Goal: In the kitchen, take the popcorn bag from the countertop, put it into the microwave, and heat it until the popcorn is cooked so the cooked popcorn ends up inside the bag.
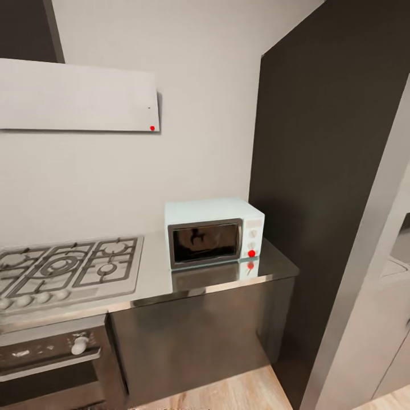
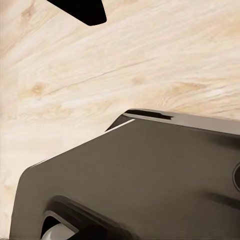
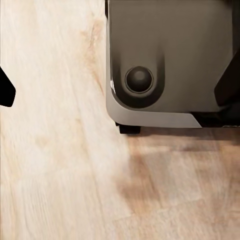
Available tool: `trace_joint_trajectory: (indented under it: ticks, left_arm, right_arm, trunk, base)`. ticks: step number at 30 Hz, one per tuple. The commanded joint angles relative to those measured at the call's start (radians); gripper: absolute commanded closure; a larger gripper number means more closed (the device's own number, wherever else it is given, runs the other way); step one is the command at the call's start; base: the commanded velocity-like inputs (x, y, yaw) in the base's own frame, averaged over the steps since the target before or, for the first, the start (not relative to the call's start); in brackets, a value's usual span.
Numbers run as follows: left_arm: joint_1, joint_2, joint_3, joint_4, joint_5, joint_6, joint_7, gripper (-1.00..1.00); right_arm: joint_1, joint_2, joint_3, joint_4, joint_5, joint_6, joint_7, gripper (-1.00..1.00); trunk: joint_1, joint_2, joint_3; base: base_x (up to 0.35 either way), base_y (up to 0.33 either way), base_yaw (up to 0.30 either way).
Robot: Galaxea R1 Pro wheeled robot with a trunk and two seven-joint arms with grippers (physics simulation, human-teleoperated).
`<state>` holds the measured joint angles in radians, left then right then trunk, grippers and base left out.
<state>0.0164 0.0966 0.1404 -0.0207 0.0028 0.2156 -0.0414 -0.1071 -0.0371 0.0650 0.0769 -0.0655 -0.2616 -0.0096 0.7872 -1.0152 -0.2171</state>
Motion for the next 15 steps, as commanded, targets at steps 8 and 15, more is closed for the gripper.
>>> trace_joint_trajectory:
  ticks: [8, 15]
  left_arm:
    - [0.000, -0.002, 0.007, -0.002, 0.000, 0.005, -0.003, -1.00]
    - [0.000, -0.007, 0.007, -0.002, 0.000, 0.005, -0.003, -1.00]
  right_arm:
    - [-0.002, 0.000, 0.007, 0.004, -0.007, -0.008, -0.001, -1.00]
    - [-0.002, 0.000, 0.005, -0.009, -0.006, -0.004, -0.001, -1.00]
  trunk:
    - [0.000, -0.001, -0.010]
    - [0.000, -0.001, -0.018]
  base:
    - [0.000, 0.000, 0.210]
    - [0.000, 0.000, 0.209]
